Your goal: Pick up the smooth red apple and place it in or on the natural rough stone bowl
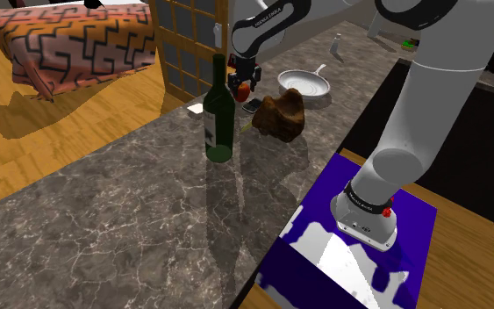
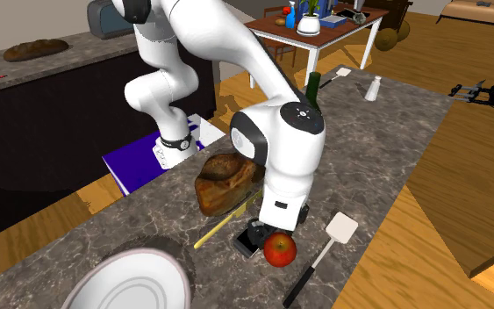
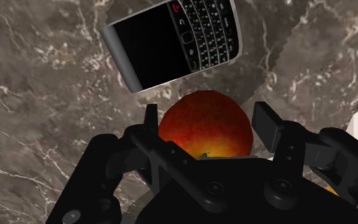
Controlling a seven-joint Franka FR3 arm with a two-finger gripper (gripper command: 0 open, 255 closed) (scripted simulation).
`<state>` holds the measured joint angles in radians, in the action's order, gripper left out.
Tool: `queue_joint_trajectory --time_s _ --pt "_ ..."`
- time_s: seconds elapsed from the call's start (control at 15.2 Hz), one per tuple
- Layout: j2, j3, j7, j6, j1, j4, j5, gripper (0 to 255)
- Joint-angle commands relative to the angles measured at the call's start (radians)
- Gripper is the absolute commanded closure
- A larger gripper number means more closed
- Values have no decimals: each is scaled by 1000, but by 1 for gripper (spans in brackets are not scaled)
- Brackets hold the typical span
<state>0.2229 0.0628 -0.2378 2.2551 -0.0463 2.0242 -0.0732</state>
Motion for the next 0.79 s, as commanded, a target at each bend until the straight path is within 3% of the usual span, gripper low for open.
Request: queue_joint_trajectory --time_s 0.0,0.4,0.73 --pt "1 0 0 0 0 1 0 255" --pt "1 0 0 0 0 1 0 255" --pt "-33 0 3 -60 1 -25 1 255"
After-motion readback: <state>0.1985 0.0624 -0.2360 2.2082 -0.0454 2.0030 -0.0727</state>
